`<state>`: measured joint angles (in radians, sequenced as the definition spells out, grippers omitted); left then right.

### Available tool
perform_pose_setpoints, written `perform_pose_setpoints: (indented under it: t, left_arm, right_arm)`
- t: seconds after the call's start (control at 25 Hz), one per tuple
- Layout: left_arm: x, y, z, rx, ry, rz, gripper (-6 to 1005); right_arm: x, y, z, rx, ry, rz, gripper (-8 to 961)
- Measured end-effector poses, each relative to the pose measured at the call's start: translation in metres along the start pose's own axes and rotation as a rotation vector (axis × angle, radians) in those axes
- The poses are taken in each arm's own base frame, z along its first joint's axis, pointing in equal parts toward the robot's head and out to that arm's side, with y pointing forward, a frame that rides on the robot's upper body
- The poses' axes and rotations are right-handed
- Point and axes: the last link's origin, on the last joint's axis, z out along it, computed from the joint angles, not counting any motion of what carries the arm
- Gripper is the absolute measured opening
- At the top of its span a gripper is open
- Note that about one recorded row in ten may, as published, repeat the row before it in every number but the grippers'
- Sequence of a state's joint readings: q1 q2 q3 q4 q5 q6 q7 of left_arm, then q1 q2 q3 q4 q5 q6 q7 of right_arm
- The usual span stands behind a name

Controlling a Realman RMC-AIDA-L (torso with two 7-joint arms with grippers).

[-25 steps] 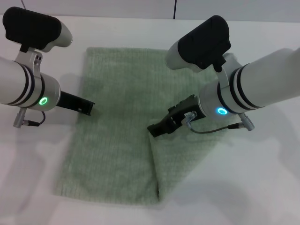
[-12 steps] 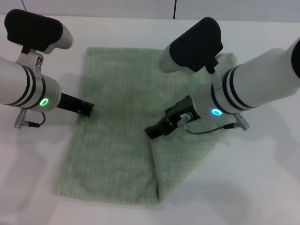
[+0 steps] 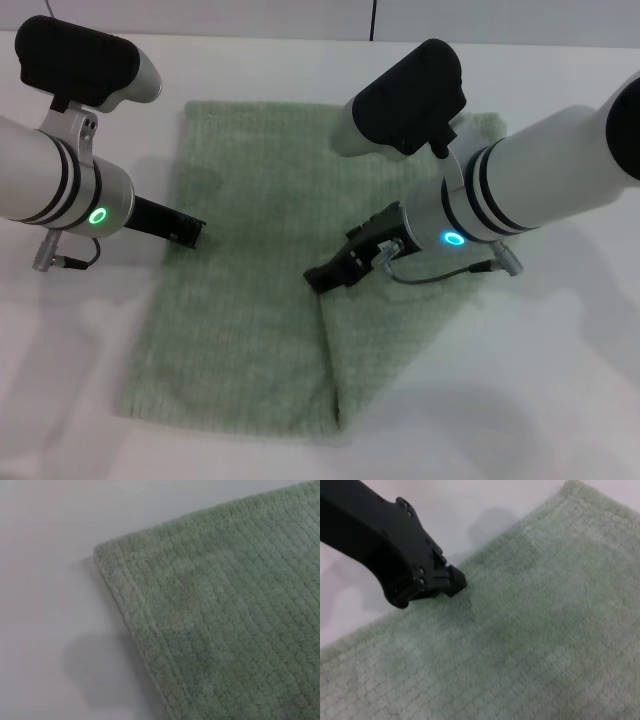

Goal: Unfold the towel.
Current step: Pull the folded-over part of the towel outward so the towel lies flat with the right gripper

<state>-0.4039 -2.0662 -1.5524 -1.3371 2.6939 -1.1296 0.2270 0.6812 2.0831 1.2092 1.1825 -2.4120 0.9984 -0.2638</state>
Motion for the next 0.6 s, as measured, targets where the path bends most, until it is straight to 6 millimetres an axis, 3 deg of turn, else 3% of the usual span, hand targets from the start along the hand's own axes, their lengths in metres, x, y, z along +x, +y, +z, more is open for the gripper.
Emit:
perform_pose_setpoints:
  t: [0.6]
  left_arm:
    - [0.0009, 0.0002, -0.0008, -0.001, -0.002, 0.001, 56]
  right_arm:
    - [-0.0017, 0.0029, 0.0058, -0.022, 0.023, -0.022, 633]
